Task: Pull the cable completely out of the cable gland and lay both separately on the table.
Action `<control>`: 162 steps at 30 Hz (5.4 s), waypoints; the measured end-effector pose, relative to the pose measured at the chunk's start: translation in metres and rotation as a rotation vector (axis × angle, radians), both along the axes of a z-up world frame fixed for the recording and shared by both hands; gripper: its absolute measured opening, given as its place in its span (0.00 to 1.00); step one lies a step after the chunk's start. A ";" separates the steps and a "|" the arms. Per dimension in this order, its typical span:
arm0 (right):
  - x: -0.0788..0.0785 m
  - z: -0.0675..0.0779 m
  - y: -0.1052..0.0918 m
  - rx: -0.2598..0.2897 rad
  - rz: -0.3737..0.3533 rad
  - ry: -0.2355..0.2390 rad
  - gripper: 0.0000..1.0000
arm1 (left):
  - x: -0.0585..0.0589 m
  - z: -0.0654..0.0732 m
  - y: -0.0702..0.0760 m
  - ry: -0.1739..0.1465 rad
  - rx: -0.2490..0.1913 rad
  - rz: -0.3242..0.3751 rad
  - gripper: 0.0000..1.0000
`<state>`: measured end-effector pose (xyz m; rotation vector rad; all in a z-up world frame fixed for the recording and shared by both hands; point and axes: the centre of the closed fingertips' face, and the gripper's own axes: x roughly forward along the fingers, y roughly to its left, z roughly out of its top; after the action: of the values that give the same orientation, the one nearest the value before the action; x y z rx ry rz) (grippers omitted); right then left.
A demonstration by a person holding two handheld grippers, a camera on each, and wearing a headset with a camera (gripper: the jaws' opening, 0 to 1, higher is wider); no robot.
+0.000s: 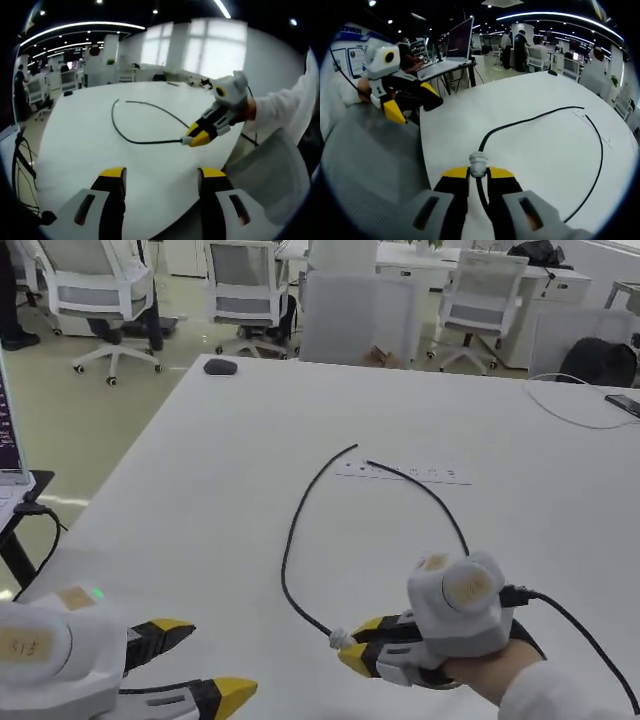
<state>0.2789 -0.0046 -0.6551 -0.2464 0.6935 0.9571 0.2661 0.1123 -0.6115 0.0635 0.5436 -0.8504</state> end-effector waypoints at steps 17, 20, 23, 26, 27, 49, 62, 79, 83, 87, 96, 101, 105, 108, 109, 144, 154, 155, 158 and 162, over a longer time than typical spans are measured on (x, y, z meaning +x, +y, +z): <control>-0.041 0.073 0.007 -0.039 0.249 -0.227 0.11 | -0.006 0.057 -0.056 -0.093 -0.111 -0.239 0.47; -0.047 0.082 0.007 -0.040 0.281 -0.264 0.11 | -0.011 0.061 -0.067 -0.076 -0.132 -0.303 0.46; -0.054 0.093 0.007 -0.036 0.306 -0.304 0.11 | -0.019 0.066 -0.078 -0.056 -0.166 -0.372 0.41; -0.060 0.108 0.006 -0.027 0.323 -0.349 0.11 | -0.021 0.072 -0.086 -0.041 -0.194 -0.401 0.41; -0.062 0.111 0.006 -0.033 0.332 -0.364 0.11 | -0.023 0.075 -0.089 -0.039 -0.208 -0.414 0.41; -0.077 0.157 0.007 -0.041 0.447 -0.555 0.11 | -0.059 0.116 -0.112 -0.024 -0.365 -0.643 0.17; -0.081 0.166 0.012 0.021 0.450 -0.547 0.11 | -0.064 0.125 -0.111 -0.078 -0.388 -0.662 0.16; -0.082 0.191 0.006 0.406 0.316 -0.266 0.14 | -0.066 0.141 -0.109 -0.177 -0.405 -0.673 0.15; -0.081 0.192 0.003 0.464 0.298 -0.234 0.14 | -0.065 0.146 -0.112 -0.196 -0.424 -0.660 0.15; -0.085 0.196 0.006 0.507 0.290 -0.224 0.13 | -0.066 0.149 -0.114 -0.197 -0.443 -0.664 0.15; -0.091 0.197 0.009 0.513 0.288 -0.195 0.11 | -0.070 0.152 -0.115 -0.202 -0.449 -0.686 0.15; -0.091 0.199 0.010 0.566 0.251 -0.117 0.10 | -0.069 0.154 -0.113 -0.178 -0.482 -0.667 0.16; -0.091 0.200 0.011 0.584 0.242 -0.087 0.10 | -0.069 0.156 -0.111 -0.164 -0.505 -0.661 0.16; -0.089 0.201 0.011 0.596 0.238 -0.068 0.10 | -0.068 0.157 -0.110 -0.146 -0.518 -0.656 0.16; -0.089 0.201 0.011 0.597 0.238 -0.065 0.10 | -0.068 0.158 -0.110 -0.136 -0.526 -0.656 0.16; -0.085 0.211 0.013 0.572 0.268 -0.177 0.09 | -0.070 0.163 -0.105 -0.093 -0.574 -0.644 0.09; -0.091 0.211 0.017 0.586 0.260 -0.088 0.10 | -0.072 0.178 -0.107 -0.128 -0.613 -0.649 0.17; -0.092 0.211 0.017 0.588 0.260 -0.091 0.10 | -0.072 0.178 -0.109 -0.126 -0.610 -0.649 0.17; -0.093 0.212 0.018 0.604 0.258 -0.081 0.10 | -0.073 0.176 -0.110 -0.093 -0.614 -0.655 0.16; -0.098 0.213 0.021 0.582 0.283 -0.123 0.10 | -0.075 0.175 -0.108 0.004 -0.610 -0.661 0.15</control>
<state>0.1812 0.0168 -0.4421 0.1151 0.2477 1.3585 0.1912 0.0040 -0.4365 -0.3340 0.2400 -1.6326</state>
